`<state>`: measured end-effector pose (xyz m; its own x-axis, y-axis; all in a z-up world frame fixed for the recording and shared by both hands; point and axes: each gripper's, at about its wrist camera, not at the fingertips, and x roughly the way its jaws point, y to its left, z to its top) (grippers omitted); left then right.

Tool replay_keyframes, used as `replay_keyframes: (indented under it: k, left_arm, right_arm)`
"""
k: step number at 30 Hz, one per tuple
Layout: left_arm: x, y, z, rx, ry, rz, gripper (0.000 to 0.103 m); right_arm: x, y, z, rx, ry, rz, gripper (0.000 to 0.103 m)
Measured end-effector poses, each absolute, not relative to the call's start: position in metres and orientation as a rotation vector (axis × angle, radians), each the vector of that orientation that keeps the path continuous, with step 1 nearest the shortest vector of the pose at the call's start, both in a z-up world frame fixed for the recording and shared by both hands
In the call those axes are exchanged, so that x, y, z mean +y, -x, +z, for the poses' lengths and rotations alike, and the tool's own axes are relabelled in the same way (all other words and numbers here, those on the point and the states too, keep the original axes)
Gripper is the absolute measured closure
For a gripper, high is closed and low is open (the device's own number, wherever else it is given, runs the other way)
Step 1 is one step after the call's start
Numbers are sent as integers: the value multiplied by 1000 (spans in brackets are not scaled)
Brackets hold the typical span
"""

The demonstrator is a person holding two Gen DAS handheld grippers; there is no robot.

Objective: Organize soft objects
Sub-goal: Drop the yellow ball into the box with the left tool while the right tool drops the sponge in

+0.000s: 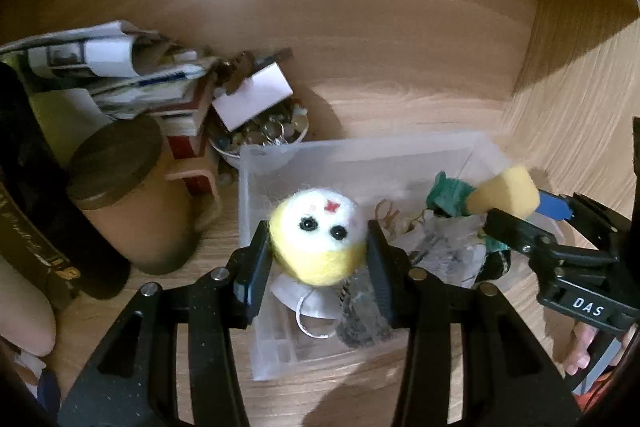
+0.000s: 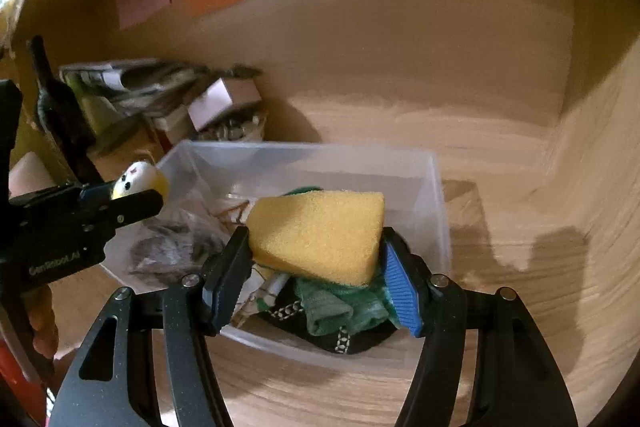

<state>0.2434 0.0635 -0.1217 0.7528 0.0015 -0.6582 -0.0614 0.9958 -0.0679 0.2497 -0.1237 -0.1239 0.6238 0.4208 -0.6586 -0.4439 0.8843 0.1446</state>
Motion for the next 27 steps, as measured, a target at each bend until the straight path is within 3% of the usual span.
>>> replay_keyframes:
  k: [5,7,13,16,27]
  left_arm:
    - [61,-246,-129,745,86,31,54]
    - [61,-246,-130,741,79,41,45]
    - [63,-233,-118,701,103,25,37]
    - [60,-220,-106,666,104,15,36]
    - [32,-148,-41,424,37,6,32]
  right_arm:
    - [-121,-252,-131,774,60,492,36]
    - [-120,-252,-131,777,72,491,28]
    - [-122,-243,-120,727,100,479,25]
    - [-126,-233,-106,680,95,481,20]
    - [-148,-162,-30,431,44,517,18]
